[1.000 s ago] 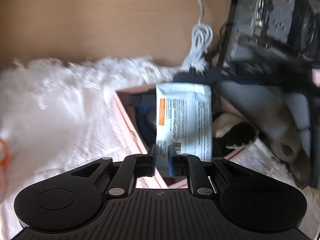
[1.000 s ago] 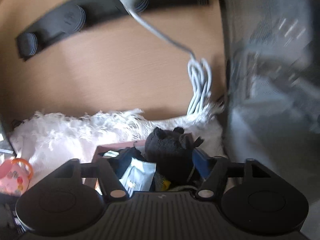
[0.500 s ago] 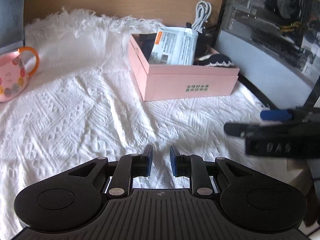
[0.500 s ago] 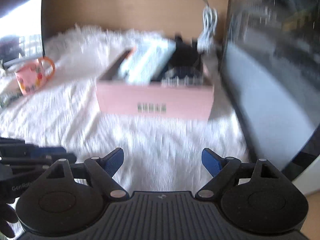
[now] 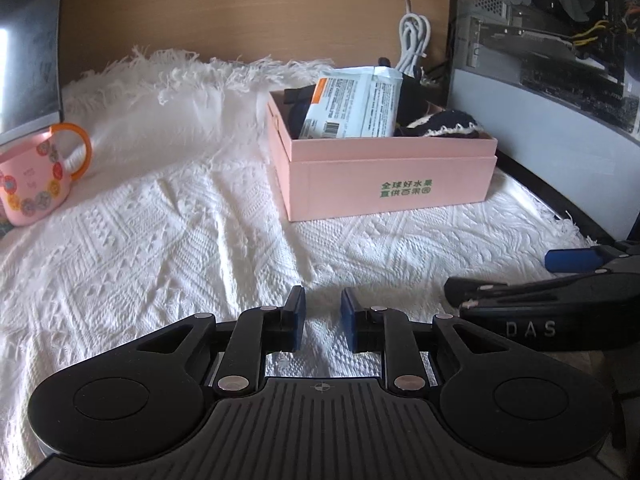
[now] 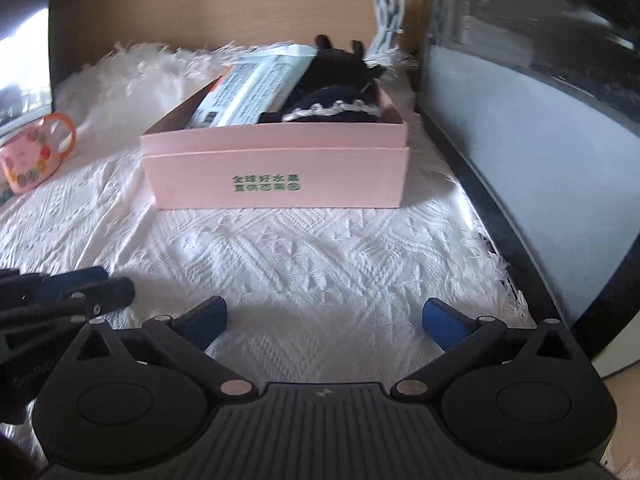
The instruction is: Organize soft objects
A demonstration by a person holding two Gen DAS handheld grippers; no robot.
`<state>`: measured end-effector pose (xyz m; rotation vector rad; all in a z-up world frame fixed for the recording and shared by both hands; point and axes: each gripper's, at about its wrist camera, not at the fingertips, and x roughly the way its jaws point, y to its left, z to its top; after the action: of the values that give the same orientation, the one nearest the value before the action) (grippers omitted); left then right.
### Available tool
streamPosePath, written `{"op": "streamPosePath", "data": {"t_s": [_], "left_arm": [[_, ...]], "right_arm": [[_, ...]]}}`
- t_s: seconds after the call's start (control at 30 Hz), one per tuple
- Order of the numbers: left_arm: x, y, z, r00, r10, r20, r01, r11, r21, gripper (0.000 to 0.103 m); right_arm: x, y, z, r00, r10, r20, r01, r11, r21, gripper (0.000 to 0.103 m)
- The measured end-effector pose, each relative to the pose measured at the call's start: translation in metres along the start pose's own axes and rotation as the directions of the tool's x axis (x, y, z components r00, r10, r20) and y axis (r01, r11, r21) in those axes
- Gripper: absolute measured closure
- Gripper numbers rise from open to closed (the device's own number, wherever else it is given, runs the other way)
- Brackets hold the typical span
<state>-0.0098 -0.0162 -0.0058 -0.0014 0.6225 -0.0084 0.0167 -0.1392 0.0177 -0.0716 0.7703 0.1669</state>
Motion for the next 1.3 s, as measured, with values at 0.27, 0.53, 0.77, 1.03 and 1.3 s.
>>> {"op": "streamPosePath", "data": {"t_s": [0.27, 0.53, 0.77, 1.03, 1.3], "left_arm": [[-0.0001, -0.0003, -0.0002, 1.000, -0.001, 0.000, 0.001, 1.000, 0.000, 0.080], [0.0001, 0.0008, -0.0001, 1.000, -0.007, -0.001, 0.007, 1.000, -0.005, 0.080], [0.0000, 0.0008, -0.0001, 1.000, -0.006, 0.000, 0.006, 1.000, -0.004, 0.080], [0.0001, 0.0005, -0.0001, 1.000, -0.006, 0.000, 0.006, 1.000, -0.003, 0.080], [0.0002, 0.0005, -0.0002, 1.000, -0.005, -0.001, 0.005, 1.000, -0.002, 0.080]], "right_arm": [[-0.0005, 0.0001, -0.0028, 1.000, -0.001, 0.010, 0.001, 1.000, 0.004, 0.000], [-0.0006, 0.0005, -0.0025, 1.000, -0.001, 0.010, 0.001, 1.000, 0.005, 0.000], [-0.0007, 0.0007, -0.0027, 1.000, -0.001, 0.010, 0.001, 1.000, 0.004, 0.000], [-0.0008, 0.0004, -0.0027, 1.000, -0.001, 0.010, 0.001, 1.000, 0.004, 0.000], [-0.0008, 0.0002, -0.0026, 1.000, -0.001, 0.010, 0.001, 1.000, 0.004, 0.000]]}}
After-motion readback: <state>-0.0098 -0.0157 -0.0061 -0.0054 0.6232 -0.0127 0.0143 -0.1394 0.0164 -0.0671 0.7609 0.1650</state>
